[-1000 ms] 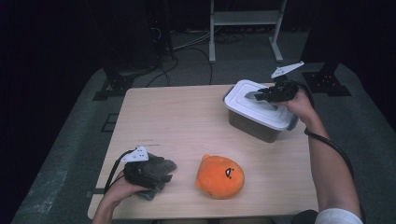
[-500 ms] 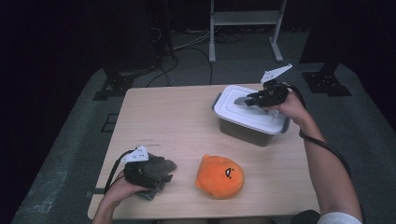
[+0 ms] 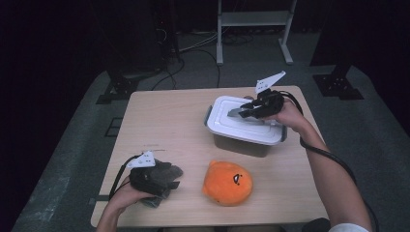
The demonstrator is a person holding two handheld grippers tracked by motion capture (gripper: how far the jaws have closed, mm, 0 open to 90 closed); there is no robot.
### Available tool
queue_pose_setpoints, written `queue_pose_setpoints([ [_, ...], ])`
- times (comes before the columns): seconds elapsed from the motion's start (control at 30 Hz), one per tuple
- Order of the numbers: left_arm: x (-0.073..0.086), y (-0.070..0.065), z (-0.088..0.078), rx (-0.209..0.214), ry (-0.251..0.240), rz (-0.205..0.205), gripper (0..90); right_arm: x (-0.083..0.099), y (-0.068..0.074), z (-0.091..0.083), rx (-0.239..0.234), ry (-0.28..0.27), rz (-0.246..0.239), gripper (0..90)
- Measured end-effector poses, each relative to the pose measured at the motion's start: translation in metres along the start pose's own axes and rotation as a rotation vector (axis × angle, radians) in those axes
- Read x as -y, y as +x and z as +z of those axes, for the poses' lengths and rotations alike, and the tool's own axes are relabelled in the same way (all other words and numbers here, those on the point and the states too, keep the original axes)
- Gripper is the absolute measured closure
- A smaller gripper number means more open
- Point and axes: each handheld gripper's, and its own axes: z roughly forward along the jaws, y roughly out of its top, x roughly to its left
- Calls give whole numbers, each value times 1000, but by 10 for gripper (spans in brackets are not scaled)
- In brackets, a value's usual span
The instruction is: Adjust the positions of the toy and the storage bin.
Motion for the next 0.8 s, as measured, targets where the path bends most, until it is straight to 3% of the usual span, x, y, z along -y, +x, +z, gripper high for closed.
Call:
queue_pose_setpoints([
  [0.37, 1, 0, 0, -1, 6, 3, 158, -16, 19, 19, -58, 0, -54, 653],
  [0.8, 4, -3, -4, -10, 4, -2, 157, -22, 26, 29, -83, -18, -52, 654],
])
